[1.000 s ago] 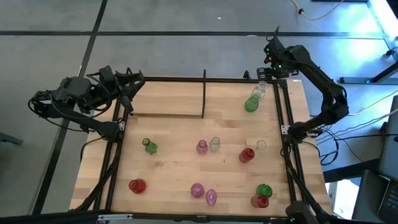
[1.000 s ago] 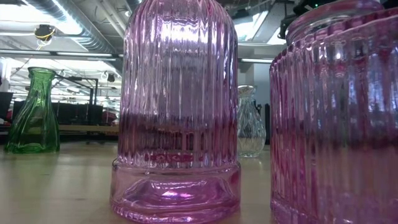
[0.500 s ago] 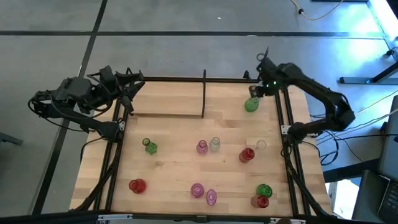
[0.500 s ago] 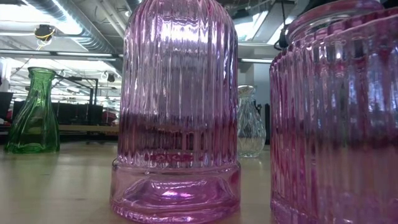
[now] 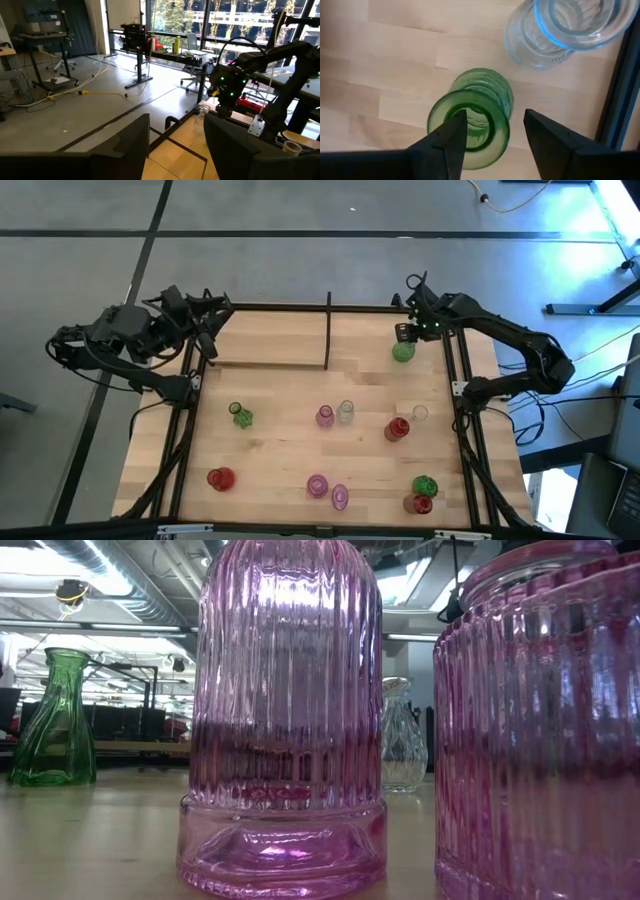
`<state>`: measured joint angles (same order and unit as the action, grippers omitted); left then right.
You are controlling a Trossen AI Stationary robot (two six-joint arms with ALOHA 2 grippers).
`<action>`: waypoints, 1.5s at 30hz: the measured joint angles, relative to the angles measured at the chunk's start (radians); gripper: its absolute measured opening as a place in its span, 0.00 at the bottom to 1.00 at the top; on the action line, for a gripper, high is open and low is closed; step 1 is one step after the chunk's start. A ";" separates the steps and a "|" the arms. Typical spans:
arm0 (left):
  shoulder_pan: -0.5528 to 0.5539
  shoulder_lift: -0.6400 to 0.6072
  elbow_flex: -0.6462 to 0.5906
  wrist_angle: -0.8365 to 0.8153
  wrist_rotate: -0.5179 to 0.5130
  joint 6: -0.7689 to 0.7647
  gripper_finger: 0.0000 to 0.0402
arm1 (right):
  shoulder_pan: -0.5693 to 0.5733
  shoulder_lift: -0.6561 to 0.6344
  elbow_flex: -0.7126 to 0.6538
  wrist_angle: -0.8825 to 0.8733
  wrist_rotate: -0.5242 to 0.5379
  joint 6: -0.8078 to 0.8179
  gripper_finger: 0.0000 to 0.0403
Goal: Sort vases onto shelf
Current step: Put the top green vase on the shelf
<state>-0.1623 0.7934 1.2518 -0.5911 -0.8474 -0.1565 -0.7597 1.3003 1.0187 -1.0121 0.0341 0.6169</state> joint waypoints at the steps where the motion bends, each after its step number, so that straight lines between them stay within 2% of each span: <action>1: 0.000 0.004 0.000 0.000 0.000 -0.008 0.45 | 0.000 0.000 0.000 0.001 0.000 -0.010 0.43; 4: 0.000 0.012 0.000 0.001 -0.001 -0.025 0.45 | 0.000 0.000 0.000 0.006 0.000 -0.025 0.34; 9: 0.000 0.028 0.000 0.001 0.000 -0.025 0.45 | 0.000 0.012 0.001 0.026 -0.023 -0.066 0.09; 11: 0.000 0.032 0.000 0.000 0.000 -0.025 0.45 | 0.000 0.015 0.004 0.028 -0.052 -0.076 0.03; 16: 0.000 0.042 0.000 0.000 0.005 -0.027 0.45 | 0.000 0.015 0.004 0.027 -0.079 -0.076 0.07; 22: 0.000 0.053 0.000 0.000 0.024 -0.027 0.45 | 0.000 0.013 0.004 0.034 -0.170 -0.096 0.02; 27: 0.000 0.052 0.000 0.000 0.030 -0.028 0.45 | 0.002 0.019 0.035 0.008 -0.188 -0.102 0.01; 33: 0.000 0.052 0.000 0.000 0.030 -0.028 0.45 | 0.001 0.018 0.123 -0.020 -0.185 -0.128 0.00; 37: 0.000 0.052 0.000 0.001 0.030 -0.028 0.45 | 0.005 0.017 0.186 -0.021 -0.249 -0.128 0.00; 45: 0.000 0.052 0.000 0.000 0.027 -0.027 0.44 | 0.101 0.020 0.372 -0.007 -0.282 -0.125 0.00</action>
<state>-0.1623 0.8455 1.2514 -0.5907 -0.8205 -0.1837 -0.6589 1.3203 1.3912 -1.0187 -0.2481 0.4915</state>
